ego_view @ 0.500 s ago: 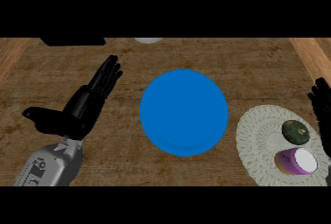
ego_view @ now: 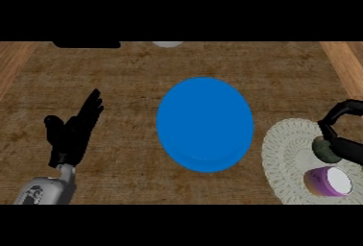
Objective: Pick the can from the placemat and place it in the plate
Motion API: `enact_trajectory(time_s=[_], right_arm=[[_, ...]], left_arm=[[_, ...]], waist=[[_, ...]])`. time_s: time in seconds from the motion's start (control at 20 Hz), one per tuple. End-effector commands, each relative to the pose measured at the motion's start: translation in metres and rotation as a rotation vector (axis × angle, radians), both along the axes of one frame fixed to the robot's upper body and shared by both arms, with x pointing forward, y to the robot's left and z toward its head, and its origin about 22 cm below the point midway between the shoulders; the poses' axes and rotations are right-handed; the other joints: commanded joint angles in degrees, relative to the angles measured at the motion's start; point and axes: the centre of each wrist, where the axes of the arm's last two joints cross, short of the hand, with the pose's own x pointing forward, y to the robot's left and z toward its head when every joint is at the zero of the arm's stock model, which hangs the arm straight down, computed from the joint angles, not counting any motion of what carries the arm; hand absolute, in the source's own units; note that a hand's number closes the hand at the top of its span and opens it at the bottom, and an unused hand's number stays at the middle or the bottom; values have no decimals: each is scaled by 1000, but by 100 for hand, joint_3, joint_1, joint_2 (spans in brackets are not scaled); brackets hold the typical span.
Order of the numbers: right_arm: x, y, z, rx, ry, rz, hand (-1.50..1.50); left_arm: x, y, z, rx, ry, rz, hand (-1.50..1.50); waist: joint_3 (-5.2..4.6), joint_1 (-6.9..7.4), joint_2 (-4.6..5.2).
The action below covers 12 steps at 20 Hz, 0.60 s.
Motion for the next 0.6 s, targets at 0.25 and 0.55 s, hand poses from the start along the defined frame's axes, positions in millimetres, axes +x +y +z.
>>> enact_trajectory(time_s=[0.25,0.55], right_arm=[[-47,-35,-110,527,-3,112,-150],[-67,-99,-111,238,63,438,-150]], left_arm=[[-21,3,-35,13,102,133,0],[-16,11,-35,37,93,147,0]], waist=[[99,-191,100],[56,-77,77]])
